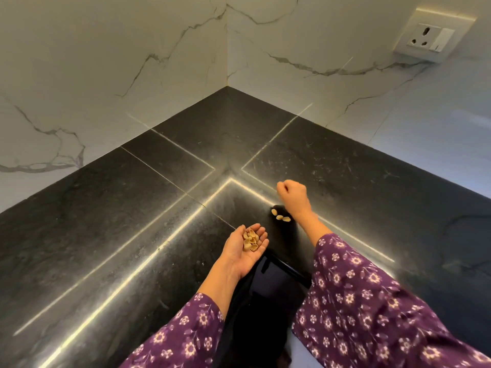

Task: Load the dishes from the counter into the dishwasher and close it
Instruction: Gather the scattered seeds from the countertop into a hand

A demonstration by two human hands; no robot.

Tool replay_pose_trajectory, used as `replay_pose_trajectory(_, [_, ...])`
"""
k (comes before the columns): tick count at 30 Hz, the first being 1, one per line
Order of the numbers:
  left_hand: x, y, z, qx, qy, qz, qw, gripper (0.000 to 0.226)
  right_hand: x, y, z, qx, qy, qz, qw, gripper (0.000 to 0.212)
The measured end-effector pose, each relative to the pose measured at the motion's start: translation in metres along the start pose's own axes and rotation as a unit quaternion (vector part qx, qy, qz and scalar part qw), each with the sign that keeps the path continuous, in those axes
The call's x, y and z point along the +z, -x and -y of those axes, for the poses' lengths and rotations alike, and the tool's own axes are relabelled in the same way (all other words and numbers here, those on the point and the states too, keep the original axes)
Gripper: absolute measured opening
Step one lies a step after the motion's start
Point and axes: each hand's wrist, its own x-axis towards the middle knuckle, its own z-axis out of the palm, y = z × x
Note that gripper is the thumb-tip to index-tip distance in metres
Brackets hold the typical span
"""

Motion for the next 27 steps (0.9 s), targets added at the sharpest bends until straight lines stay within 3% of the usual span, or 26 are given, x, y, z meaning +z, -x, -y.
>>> replay_pose_trajectory(2, [0.003, 0.000, 0.005, -0.008, 0.000, 0.004, 1.000, 0.042, -0.012, 0.007, 0.003, 0.065, -0.182, 0.000, 0.981, 0.043])
replay_pose_trajectory(4, [0.007, 0.000, 0.011, -0.018, -0.005, 0.008, 1.000, 0.042, -0.018, 0.022, 0.003, 0.141, -0.324, 0.029, 0.935, 0.042])
replay_pose_trajectory(8, [0.018, 0.001, 0.029, -0.029, -0.019, 0.026, 0.999, 0.043, -0.025, 0.062, 0.007, 0.191, -0.405, 0.042, 0.893, 0.039])
replay_pose_trajectory(11, [0.019, 0.003, 0.048, -0.035, -0.028, 0.039, 0.998, 0.041, -0.019, 0.107, 0.009, 0.178, -0.362, 0.040, 0.914, 0.042])
replay_pose_trajectory(16, [-0.002, 0.007, 0.086, -0.054, -0.022, 0.034, 0.998, 0.035, -0.004, 0.166, -0.011, 0.126, -0.174, -0.020, 0.976, 0.048])
replay_pose_trajectory(21, [-0.041, -0.002, 0.129, -0.030, 0.006, 0.001, 1.000, 0.022, 0.021, 0.212, -0.038, 0.064, -0.145, 0.004, 0.987, 0.034])
replay_pose_trajectory(24, [-0.068, -0.011, 0.154, -0.037, 0.020, -0.035, 0.999, 0.026, 0.044, 0.244, -0.068, 0.091, -0.161, 0.018, 0.983, 0.030])
replay_pose_trajectory(27, [-0.099, -0.028, 0.185, -0.048, -0.006, -0.092, 0.995, 0.026, 0.074, 0.271, -0.107, 0.178, -0.175, 0.034, 0.968, 0.025])
